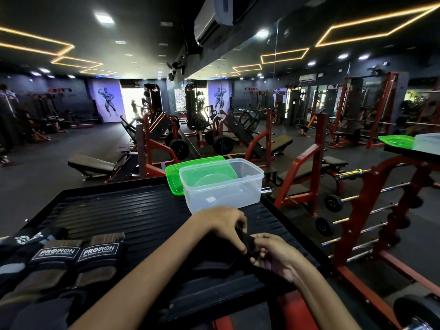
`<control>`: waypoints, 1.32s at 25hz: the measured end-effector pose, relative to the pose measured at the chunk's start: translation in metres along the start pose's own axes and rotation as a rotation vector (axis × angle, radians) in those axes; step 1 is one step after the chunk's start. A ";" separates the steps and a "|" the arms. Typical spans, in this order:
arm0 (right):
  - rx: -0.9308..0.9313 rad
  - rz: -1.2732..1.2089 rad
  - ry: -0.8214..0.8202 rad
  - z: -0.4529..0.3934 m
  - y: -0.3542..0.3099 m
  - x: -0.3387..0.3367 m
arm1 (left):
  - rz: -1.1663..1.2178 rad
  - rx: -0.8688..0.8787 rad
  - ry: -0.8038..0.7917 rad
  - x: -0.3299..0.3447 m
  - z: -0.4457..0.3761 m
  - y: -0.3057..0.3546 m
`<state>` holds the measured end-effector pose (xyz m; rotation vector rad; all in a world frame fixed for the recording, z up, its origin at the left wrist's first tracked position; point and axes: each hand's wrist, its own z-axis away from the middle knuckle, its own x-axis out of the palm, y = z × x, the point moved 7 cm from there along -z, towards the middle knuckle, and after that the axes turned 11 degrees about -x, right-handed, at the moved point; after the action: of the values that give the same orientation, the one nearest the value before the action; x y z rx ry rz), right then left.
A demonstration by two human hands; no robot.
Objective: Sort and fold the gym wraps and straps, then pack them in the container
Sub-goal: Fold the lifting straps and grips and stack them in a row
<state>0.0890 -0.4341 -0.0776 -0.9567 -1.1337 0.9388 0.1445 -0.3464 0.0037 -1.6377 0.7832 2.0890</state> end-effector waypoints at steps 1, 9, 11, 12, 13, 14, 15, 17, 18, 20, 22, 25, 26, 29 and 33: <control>-0.016 0.062 0.030 0.002 -0.002 -0.008 | 0.043 -0.008 -0.006 -0.003 0.001 -0.006; -0.566 1.082 -0.123 0.009 -0.045 0.014 | 0.518 -0.022 0.015 0.007 0.004 -0.049; -0.512 1.512 -0.022 0.008 -0.048 0.021 | 0.641 -0.028 0.048 0.010 0.003 -0.056; -0.474 1.672 0.072 0.009 -0.053 0.022 | 0.681 -0.036 0.072 0.010 0.004 -0.059; -0.438 1.784 0.172 0.010 -0.059 0.022 | 0.703 -0.048 0.094 0.009 0.004 -0.062; -0.435 1.850 0.252 0.013 -0.067 0.025 | 0.716 -0.056 0.104 0.008 0.004 -0.063; -0.505 1.867 0.273 0.014 -0.073 0.032 | 0.723 -0.059 0.098 0.009 0.004 -0.062; -0.710 1.823 0.019 0.006 -0.072 0.055 | 0.659 -0.019 0.092 0.006 0.006 -0.053; -0.755 1.745 -0.192 0.000 -0.065 0.065 | 0.582 -0.004 0.102 0.002 0.006 -0.050; -0.726 1.541 -0.463 -0.007 -0.055 0.074 | 0.468 -0.068 0.131 -0.005 0.011 -0.061; -0.743 1.348 -0.473 -0.017 -0.057 0.066 | 0.507 -0.209 0.147 -0.001 0.018 -0.092; -0.730 1.284 -0.445 -0.026 -0.060 0.055 | 0.699 -0.280 0.137 0.026 0.030 -0.120; -0.721 1.290 -0.448 -0.031 -0.058 0.053 | 0.788 -0.289 0.173 0.033 0.029 -0.122; -0.662 1.247 -0.414 -0.046 -0.051 0.048 | 0.978 -0.310 0.368 0.032 0.022 -0.122; -0.623 1.160 -0.332 -0.051 -0.044 0.045 | 0.901 -0.230 0.657 0.019 0.029 -0.123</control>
<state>0.1514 -0.4120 -0.0306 -2.1348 -1.1321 1.7480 0.1912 -0.2339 -0.0335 -2.4665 1.8213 2.1956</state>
